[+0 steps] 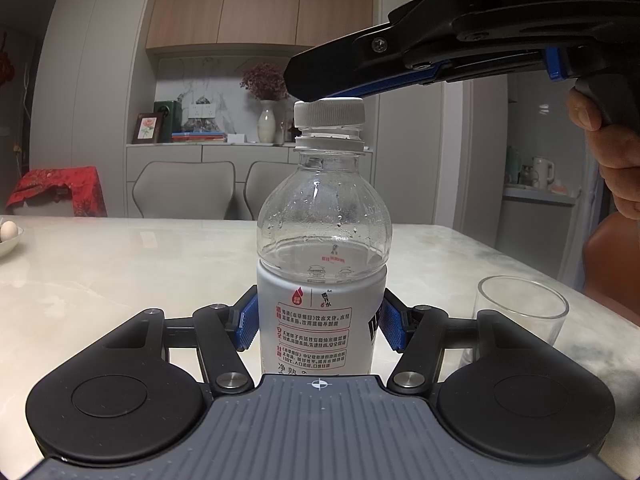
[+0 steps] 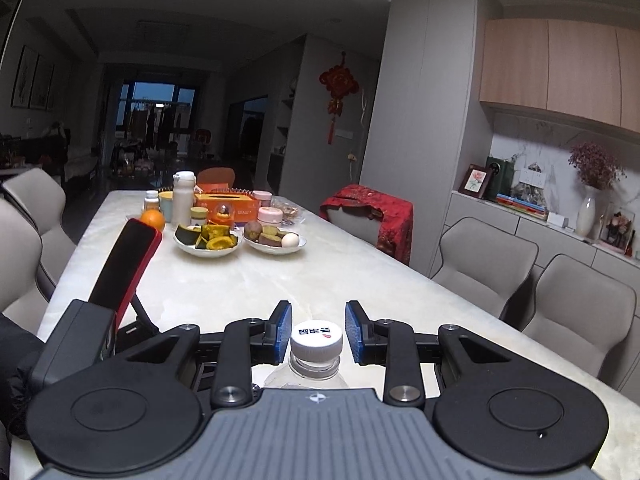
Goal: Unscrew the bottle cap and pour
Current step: 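Twist the cap on the bottle neck with the right gripper, then regrasp the cap and twist it further with the right gripper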
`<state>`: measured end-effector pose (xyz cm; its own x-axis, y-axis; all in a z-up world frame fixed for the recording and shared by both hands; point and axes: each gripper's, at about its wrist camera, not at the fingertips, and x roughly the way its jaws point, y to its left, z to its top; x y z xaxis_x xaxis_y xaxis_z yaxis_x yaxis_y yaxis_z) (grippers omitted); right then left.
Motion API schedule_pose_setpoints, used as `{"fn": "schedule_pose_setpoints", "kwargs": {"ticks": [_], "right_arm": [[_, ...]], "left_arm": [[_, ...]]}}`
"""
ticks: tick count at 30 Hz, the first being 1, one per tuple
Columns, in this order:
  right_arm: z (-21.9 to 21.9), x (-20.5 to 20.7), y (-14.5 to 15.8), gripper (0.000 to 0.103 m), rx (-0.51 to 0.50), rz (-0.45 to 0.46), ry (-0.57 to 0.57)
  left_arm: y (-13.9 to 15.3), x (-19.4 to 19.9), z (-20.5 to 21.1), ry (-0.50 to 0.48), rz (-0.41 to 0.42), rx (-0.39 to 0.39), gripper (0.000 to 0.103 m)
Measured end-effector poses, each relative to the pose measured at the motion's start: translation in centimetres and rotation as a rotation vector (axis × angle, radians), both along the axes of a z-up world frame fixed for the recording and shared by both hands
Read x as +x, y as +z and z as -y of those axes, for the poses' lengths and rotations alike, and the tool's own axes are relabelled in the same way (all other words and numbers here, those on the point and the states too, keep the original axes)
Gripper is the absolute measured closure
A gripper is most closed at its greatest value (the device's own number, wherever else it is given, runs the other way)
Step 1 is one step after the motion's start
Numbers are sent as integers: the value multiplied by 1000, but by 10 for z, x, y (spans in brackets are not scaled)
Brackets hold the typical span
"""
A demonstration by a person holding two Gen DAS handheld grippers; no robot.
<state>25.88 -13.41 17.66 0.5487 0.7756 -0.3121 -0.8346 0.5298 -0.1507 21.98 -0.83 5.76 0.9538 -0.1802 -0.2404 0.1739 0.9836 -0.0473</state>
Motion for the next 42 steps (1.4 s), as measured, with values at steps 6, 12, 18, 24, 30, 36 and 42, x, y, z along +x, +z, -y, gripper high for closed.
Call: {"fn": "schedule_pose_setpoints", "kwargs": {"ticks": [6,12,18,24,30,36,42], "right_arm": [[-12,-14,-6,70,-51,45,8],[-11,-12,-8,71,-31,17,3],[-12,-13,-10,71,32,-51,-57],[-19,-19,-14,71,45,-55,-99],[-26,-25,-18,71,57,-59,-141],[-33,-31,-22,70,69,-63,-183],[-40,-37,-26,68,82,-67,-225]], "left_arm": [[1,0,0,-1,0,0,43],[1,0,0,-1,-1,-1,43],[1,0,0,1,1,0,44],[1,1,0,1,2,1,44],[0,0,-1,-2,2,0,44],[0,-1,-2,-6,2,3,44],[0,-2,-2,-8,2,3,44]]}}
